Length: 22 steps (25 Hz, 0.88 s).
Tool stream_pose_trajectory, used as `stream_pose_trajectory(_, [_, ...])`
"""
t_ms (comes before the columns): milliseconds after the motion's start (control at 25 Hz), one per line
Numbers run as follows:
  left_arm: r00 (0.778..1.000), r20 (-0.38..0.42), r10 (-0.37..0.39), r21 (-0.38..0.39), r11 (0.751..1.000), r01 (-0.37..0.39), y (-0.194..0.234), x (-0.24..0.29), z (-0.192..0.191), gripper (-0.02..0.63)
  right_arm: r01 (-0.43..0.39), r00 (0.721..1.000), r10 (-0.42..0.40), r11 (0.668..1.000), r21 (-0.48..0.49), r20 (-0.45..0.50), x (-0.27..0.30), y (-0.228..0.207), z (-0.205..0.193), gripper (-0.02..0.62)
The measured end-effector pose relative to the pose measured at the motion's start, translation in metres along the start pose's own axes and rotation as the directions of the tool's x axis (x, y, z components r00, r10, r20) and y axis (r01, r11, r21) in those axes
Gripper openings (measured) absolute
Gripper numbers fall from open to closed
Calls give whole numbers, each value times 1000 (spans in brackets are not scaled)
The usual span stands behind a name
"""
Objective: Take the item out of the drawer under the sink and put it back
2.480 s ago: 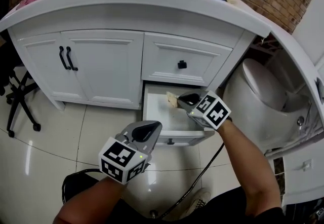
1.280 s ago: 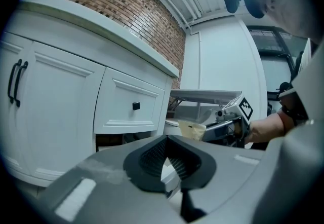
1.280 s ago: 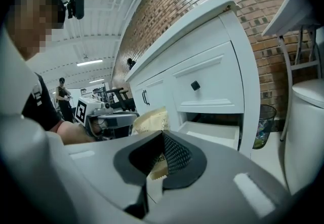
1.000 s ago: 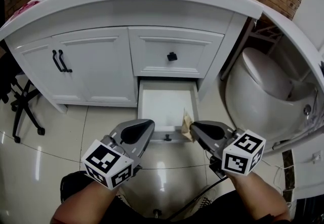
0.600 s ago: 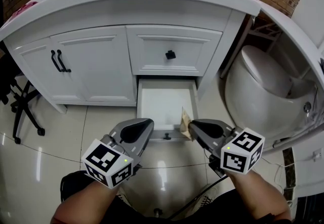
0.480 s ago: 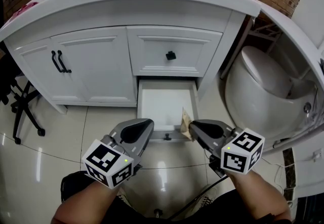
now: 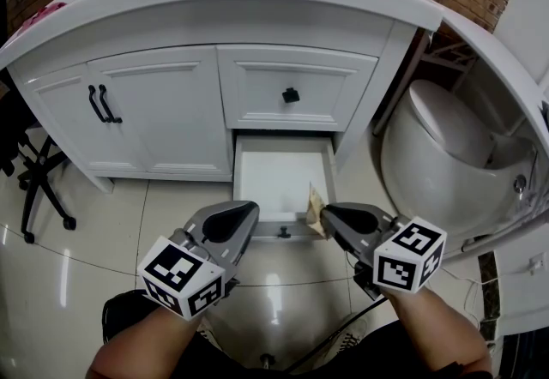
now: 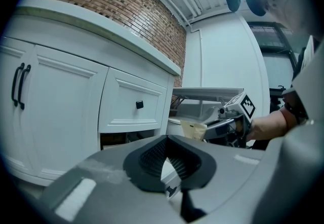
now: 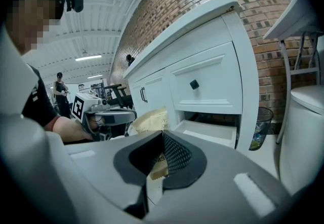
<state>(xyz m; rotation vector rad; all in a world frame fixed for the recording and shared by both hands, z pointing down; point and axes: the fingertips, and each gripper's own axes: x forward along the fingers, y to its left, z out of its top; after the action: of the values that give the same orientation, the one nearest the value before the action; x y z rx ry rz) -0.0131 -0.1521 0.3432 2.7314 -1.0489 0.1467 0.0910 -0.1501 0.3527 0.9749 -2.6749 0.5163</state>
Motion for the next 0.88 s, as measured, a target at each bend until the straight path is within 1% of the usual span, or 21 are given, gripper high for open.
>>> stream_pose_trajectory(720, [1000,9,10,-9,1000,-10,4,-5,3,6,5,1000,-5,1000,6,-13,5,-4,-3,9])
stream_pose_trajectory(880, [1000,11,13,-9,1000,-13,4,-6,3,6,9,1000,-9,1000,-6,-5,9,-4,-1,9])
